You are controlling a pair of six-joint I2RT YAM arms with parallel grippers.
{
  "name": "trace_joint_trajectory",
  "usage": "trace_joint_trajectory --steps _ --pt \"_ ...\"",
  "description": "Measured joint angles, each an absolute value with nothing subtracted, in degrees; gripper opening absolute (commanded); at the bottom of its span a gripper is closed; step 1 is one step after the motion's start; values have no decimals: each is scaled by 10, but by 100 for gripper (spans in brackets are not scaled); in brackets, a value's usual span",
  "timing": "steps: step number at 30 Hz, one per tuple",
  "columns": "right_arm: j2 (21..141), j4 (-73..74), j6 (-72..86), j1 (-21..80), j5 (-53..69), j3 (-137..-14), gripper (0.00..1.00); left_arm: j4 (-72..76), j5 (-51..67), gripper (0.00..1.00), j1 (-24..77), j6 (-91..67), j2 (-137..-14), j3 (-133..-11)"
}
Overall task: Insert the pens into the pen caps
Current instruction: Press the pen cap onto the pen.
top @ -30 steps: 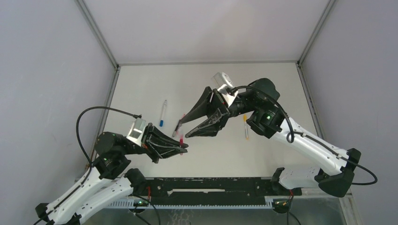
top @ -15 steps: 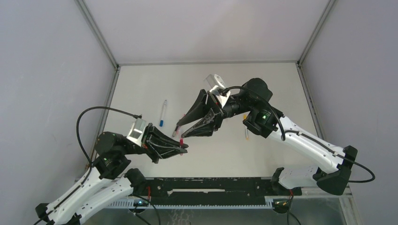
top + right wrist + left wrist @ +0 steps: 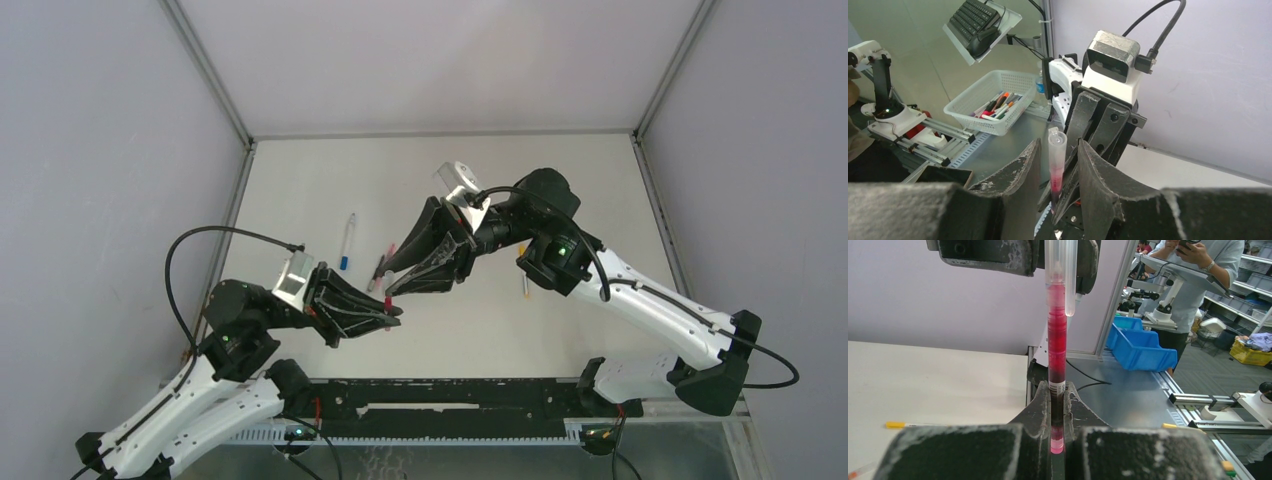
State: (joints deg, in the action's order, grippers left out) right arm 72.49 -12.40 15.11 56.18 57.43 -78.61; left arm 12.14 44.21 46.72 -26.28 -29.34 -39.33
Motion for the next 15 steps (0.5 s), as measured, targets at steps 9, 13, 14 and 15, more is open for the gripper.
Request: trace_joint_trajectory --steps 9,13,14,15 --pt "725 -135 164 565 576 -786 0 122 442 0 467 -263 -294 -393" --pt "726 -130 165 572 553 -786 0 119 436 0 467 -262 -292 -393" --pt "726 -124 163 576 540 -786 0 114 429 0 467 -258 -289 -393" --pt "725 -118 158 580 526 -786 0 106 421 0 467 -254 -284 -394"
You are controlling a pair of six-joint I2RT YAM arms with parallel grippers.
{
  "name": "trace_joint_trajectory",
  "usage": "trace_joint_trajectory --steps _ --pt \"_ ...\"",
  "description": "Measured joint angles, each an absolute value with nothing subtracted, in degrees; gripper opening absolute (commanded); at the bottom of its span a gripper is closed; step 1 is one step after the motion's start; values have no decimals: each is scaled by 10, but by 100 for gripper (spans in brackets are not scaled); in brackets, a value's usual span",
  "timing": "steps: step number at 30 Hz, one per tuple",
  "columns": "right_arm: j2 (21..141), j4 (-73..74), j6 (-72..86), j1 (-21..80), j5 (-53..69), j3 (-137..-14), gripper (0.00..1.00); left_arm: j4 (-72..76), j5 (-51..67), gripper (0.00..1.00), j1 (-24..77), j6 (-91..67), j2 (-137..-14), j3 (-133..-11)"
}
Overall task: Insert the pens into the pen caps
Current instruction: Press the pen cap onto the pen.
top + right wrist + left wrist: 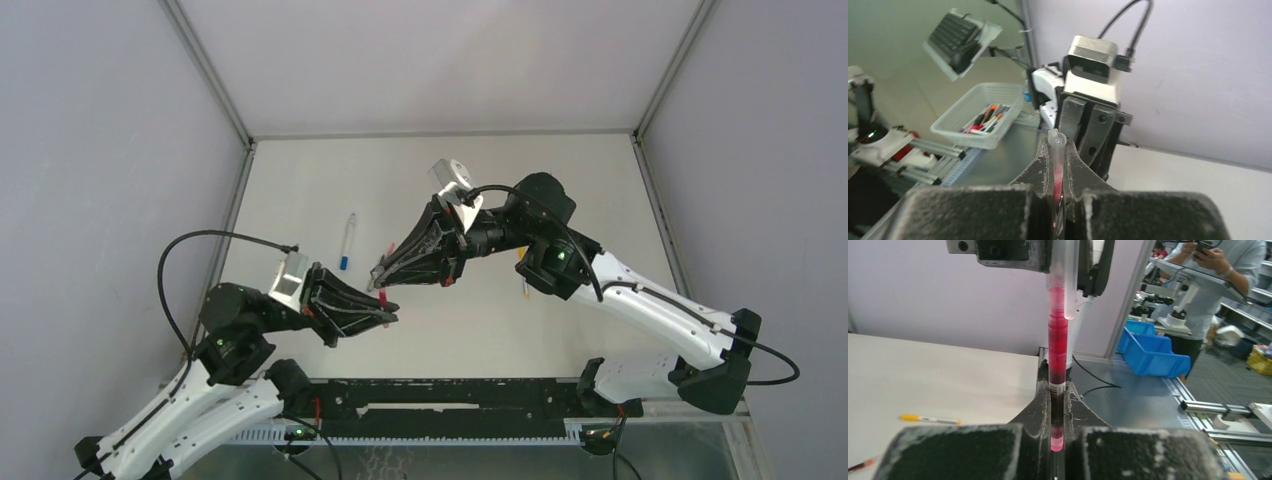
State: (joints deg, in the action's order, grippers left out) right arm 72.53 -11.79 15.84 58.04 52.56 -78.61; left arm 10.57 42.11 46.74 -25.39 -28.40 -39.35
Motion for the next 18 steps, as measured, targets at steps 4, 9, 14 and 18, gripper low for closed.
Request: trace_joint_trajectory --steps 4,9,14,18 --pt "716 -77 137 599 439 -787 0 61 363 0 467 -233 -257 -396" --pt "705 -12 115 621 297 -790 0 -10 279 0 467 -203 -242 -411" --pt "700 39 81 662 152 -792 0 -59 220 0 467 -177 -236 -413" --pt "699 60 69 689 67 -792 0 -79 197 0 468 -165 -234 -413"
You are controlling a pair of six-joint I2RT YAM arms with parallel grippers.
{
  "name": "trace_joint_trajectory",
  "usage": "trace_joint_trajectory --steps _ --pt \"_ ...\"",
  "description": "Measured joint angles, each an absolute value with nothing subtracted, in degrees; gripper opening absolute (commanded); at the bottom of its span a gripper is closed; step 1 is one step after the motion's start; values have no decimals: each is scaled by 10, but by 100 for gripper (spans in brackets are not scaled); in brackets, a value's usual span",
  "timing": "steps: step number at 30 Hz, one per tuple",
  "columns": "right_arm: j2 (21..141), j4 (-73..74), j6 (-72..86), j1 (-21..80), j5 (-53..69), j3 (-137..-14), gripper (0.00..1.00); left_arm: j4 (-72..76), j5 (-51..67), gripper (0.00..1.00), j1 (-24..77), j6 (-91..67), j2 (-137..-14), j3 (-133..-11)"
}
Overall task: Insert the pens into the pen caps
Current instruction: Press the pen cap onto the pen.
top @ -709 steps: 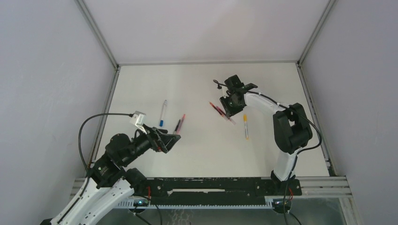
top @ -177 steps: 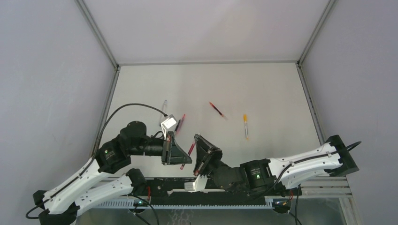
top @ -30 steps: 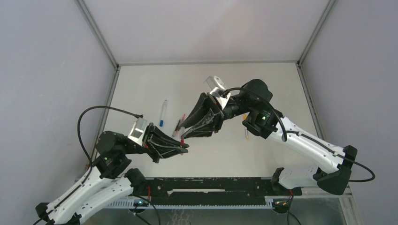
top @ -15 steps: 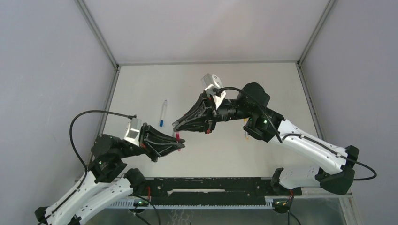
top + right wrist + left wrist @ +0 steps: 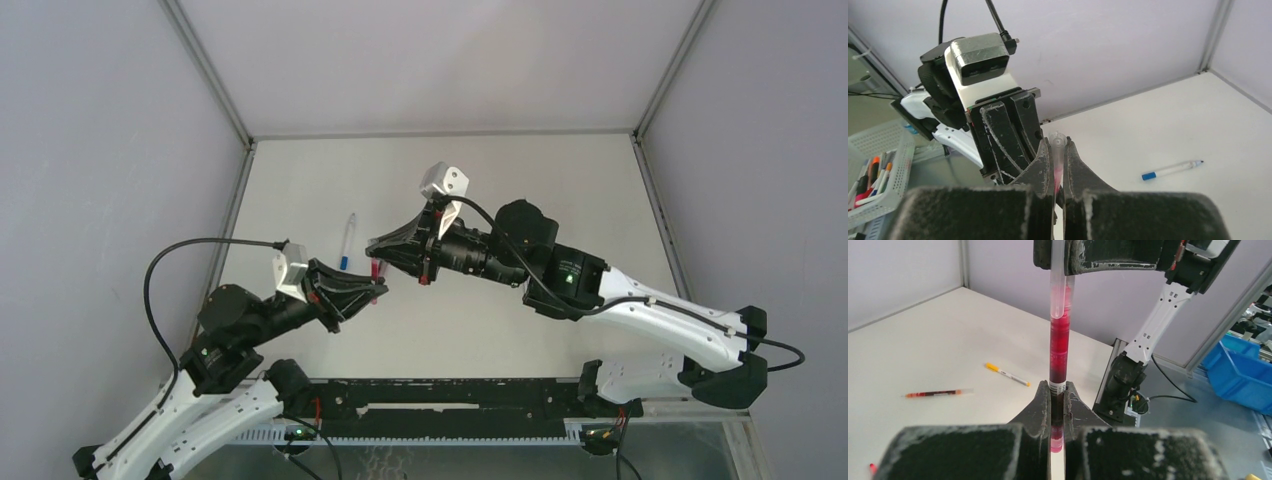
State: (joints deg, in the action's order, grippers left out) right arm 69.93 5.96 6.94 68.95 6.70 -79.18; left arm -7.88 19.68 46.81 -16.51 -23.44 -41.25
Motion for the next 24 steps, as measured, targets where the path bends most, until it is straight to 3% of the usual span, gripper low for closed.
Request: trace_joint_trajectory --steps 8,24 --pt "689 38 78 708 18 -748 0 -117 184 0 470 -163 -235 -413" --pt "666 -145 139 780 -95 -571 0 -232 222 0 477 -161 -225 -413"
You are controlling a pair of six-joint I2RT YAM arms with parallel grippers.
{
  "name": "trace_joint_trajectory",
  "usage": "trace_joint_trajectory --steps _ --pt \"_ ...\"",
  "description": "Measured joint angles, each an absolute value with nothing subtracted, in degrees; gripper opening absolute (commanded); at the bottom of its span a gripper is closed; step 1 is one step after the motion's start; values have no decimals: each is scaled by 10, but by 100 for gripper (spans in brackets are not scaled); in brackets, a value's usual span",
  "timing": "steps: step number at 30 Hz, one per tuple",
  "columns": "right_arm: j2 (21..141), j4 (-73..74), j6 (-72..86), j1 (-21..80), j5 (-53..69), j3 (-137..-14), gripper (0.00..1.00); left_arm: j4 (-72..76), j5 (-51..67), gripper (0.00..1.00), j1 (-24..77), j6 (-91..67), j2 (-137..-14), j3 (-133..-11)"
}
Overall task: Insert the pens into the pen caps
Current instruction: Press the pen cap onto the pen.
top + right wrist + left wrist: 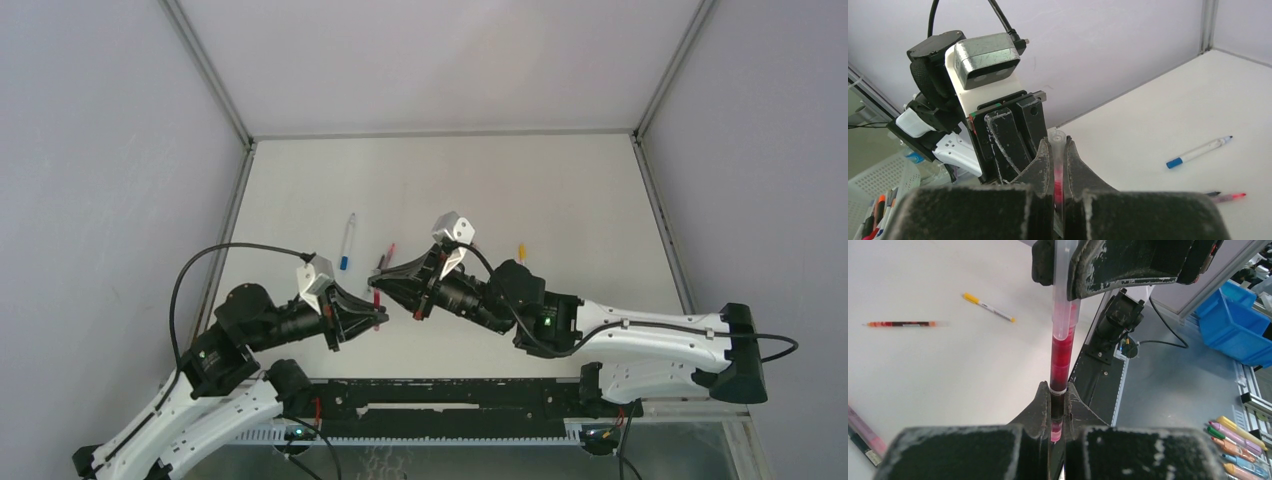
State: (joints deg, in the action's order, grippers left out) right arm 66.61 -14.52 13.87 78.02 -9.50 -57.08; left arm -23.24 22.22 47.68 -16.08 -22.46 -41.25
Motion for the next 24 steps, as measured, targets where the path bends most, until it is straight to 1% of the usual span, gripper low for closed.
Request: trace_joint_trajectory --steps 8,12,15,21,24 --pt "624 -131 156 775 -95 -552 0 -233 230 0 477 -161 -220 -413" --pt "589 -103 174 739 -53 -553 0 -191 232 0 477 -163 -221 -411" --pt "579 -82 183 716 -22 -569 8 -151 233 0 477 -170 -229 -409" --pt "587 -66 183 699 1 -601 20 -96 239 0 476 -183 -249 -405" --pt "591 -72 183 697 4 -607 30 -82 240 0 475 -188 -253 -405"
